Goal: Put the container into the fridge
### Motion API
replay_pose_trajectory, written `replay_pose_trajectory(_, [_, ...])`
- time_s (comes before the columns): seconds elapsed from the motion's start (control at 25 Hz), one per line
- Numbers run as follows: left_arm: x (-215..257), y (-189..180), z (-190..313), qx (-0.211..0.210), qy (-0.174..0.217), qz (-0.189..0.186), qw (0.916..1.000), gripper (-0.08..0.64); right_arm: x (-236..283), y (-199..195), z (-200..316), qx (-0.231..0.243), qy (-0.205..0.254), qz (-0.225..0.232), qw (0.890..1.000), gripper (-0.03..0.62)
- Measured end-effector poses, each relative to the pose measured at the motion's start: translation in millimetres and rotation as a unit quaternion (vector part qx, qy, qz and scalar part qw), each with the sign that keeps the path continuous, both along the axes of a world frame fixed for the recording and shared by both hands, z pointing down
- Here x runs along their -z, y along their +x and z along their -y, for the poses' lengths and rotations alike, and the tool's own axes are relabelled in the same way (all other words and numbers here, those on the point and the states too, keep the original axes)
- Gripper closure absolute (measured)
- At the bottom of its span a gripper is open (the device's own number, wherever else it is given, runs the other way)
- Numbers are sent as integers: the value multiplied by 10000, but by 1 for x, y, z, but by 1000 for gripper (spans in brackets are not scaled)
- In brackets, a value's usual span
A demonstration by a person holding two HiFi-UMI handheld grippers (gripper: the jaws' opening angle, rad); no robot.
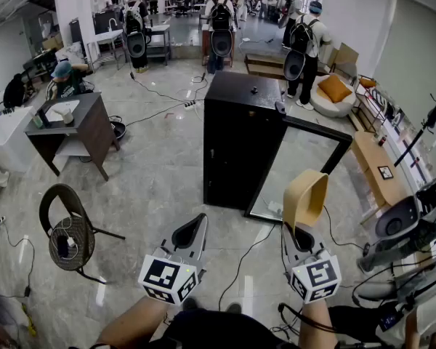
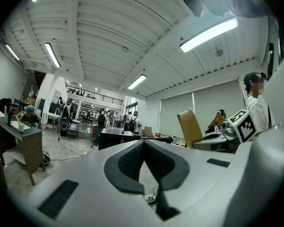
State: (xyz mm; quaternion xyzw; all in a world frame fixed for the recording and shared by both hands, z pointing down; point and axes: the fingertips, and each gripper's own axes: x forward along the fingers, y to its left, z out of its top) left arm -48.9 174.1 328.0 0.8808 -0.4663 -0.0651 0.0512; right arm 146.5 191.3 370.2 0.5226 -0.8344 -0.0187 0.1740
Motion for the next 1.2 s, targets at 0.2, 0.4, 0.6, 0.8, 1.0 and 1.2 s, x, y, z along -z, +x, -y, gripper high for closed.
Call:
replay_pose_trajectory(0.2, [1, -5, 1, 142, 66, -8, 9999, 552, -1, -6, -1, 47, -2, 42, 10000, 575])
replay_pose_trajectory(0.4, [2, -5, 1, 189, 27, 12, 9998, 552, 2, -6, -2, 74, -5, 42, 10000, 575])
replay_pose_trajectory(0.6, [3, -6, 0, 167, 57, -7, 9998, 552, 1, -7, -2, 69, 4, 39, 10000, 575])
replay_pose_trajectory(0.8, [0, -11, -1, 197, 25, -12, 9998, 552, 2, -11, -3, 142, -20, 197, 9997, 575])
replay_pose_trajectory(1.0, [1, -17, -2, 206, 64, -20, 9998, 552, 1, -18, -3, 166, 13, 72, 9998, 575])
replay_pose_trajectory(1.2, [-3, -32, 0, 246, 18, 1, 9997, 552, 0, -33, -2, 244, -48, 48, 9997, 575])
